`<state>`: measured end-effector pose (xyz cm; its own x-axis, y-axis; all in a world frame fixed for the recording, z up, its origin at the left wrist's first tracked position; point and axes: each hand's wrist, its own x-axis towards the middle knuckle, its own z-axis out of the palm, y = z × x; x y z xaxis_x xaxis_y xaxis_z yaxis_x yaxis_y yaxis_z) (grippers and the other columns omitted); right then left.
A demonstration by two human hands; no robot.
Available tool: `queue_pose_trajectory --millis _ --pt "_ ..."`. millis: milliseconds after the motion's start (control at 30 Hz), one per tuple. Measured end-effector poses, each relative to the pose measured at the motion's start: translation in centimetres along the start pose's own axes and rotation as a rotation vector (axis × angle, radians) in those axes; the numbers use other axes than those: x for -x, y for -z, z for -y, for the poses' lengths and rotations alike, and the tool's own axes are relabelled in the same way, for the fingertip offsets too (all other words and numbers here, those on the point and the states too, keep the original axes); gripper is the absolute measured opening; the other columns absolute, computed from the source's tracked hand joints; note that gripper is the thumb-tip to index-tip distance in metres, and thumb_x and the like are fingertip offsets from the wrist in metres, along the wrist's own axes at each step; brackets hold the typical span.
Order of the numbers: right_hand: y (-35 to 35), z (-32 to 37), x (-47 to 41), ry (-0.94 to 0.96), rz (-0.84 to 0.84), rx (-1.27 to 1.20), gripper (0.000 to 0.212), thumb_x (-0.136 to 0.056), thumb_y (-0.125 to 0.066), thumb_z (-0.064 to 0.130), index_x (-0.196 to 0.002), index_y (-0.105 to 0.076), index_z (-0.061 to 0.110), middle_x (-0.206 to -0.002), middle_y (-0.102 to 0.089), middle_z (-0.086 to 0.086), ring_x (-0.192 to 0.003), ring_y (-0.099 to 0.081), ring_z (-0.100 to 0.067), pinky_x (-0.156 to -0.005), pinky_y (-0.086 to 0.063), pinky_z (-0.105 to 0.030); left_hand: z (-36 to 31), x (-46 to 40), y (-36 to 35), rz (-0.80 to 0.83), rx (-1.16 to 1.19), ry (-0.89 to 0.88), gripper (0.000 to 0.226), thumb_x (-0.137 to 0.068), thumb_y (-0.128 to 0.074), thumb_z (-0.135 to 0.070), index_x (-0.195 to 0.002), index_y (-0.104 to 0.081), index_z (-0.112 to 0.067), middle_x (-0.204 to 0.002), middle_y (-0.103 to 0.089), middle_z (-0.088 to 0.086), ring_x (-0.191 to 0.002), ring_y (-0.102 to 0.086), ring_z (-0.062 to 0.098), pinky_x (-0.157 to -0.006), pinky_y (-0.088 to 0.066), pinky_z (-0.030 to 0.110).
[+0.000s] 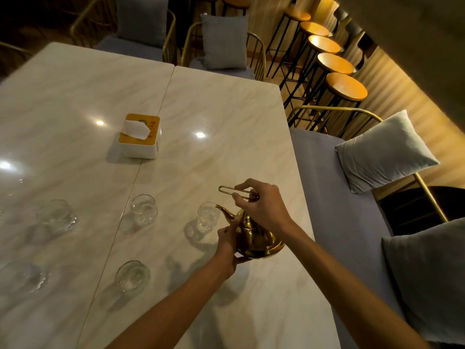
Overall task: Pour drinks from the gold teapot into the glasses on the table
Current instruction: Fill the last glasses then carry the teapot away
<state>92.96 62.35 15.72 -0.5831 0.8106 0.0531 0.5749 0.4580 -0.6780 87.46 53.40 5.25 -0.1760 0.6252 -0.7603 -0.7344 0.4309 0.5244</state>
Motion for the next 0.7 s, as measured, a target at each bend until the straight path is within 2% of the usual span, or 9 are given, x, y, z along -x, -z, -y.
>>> queue_pose_trajectory --millis 100,167,267,333,467,700 --pt "0.2 -0.8 1.7 -0.039 -0.071 -0.109 0.024 -0.09 -0.074 0.034 -0.113 -0.071 0.027 -0.063 -0.064 0.013 -0.06 -0.064 -0.007 -0.061 -0.054 -0.015 0.0 0.1 0.5 -0.053 -0.054 -0.048 0.057 -0.091 -0.056 -0.059 -0.136 -0.044 -0.026 -0.132 -0.062 0.008 -0.107 -0.061 0.028 -0.082 -0.059 0.052" --pt "0.3 -1.1 2.8 -0.065 -0.105 -0.176 0.024 -0.091 -0.073 0.034 -0.114 -0.07 0.029 -0.064 -0.065 0.01 -0.062 -0.065 -0.009 -0.063 -0.056 -0.017 -0.2 0.6 0.6 -0.083 -0.084 -0.079 0.051 -0.093 -0.058 -0.053 -0.132 -0.042 -0.025 -0.125 -0.062 0.006 -0.097 -0.062 0.023 -0.077 -0.059 0.046" --pt "0.4 -1.1 4.0 -0.091 -0.147 -0.198 0.022 -0.092 -0.07 0.035 -0.113 -0.071 0.027 -0.07 -0.068 0.003 -0.065 -0.066 -0.016 -0.065 -0.058 -0.024 -0.3 1.5 1.0 -0.082 -0.125 -0.147 0.052 -0.092 -0.061 -0.05 -0.132 -0.039 -0.026 -0.125 -0.059 0.006 -0.1 -0.062 0.025 -0.065 -0.055 0.036" --pt "0.6 -0.8 4.5 -0.096 -0.159 -0.202 0.021 -0.094 -0.069 0.034 -0.113 -0.072 0.024 -0.071 -0.067 0.005 -0.065 -0.064 -0.014 -0.065 -0.058 -0.024 -0.5 2.1 1.2 -0.086 -0.154 -0.207 0.055 -0.09 -0.063 -0.051 -0.133 -0.039 -0.026 -0.128 -0.059 0.007 -0.102 -0.062 0.025 -0.064 -0.054 0.033" --pt "1.4 0.6 5.2 -0.077 -0.169 -0.263 0.01 -0.095 -0.068 0.032 -0.104 -0.069 0.028 -0.065 -0.062 0.006 -0.058 -0.059 -0.007 -0.06 -0.053 -0.02 -1.3 3.5 1.7 -0.108 -0.178 -0.285 0.055 -0.089 -0.065 -0.05 -0.132 -0.041 -0.028 -0.132 -0.059 0.009 -0.106 -0.062 0.025 -0.067 -0.055 0.032" --pt "1.3 5.2 5.0 -0.033 -0.121 -0.41 0.011 -0.093 -0.068 0.032 -0.099 -0.071 0.022 -0.074 -0.069 -0.003 -0.07 -0.069 -0.021 -0.068 -0.06 -0.035 -3.6 6.6 3.8 -0.177 -0.145 -0.408 0.061 -0.086 -0.068 -0.053 -0.135 -0.044 -0.026 -0.133 -0.058 0.008 -0.114 -0.062 0.027 -0.09 -0.058 0.045"
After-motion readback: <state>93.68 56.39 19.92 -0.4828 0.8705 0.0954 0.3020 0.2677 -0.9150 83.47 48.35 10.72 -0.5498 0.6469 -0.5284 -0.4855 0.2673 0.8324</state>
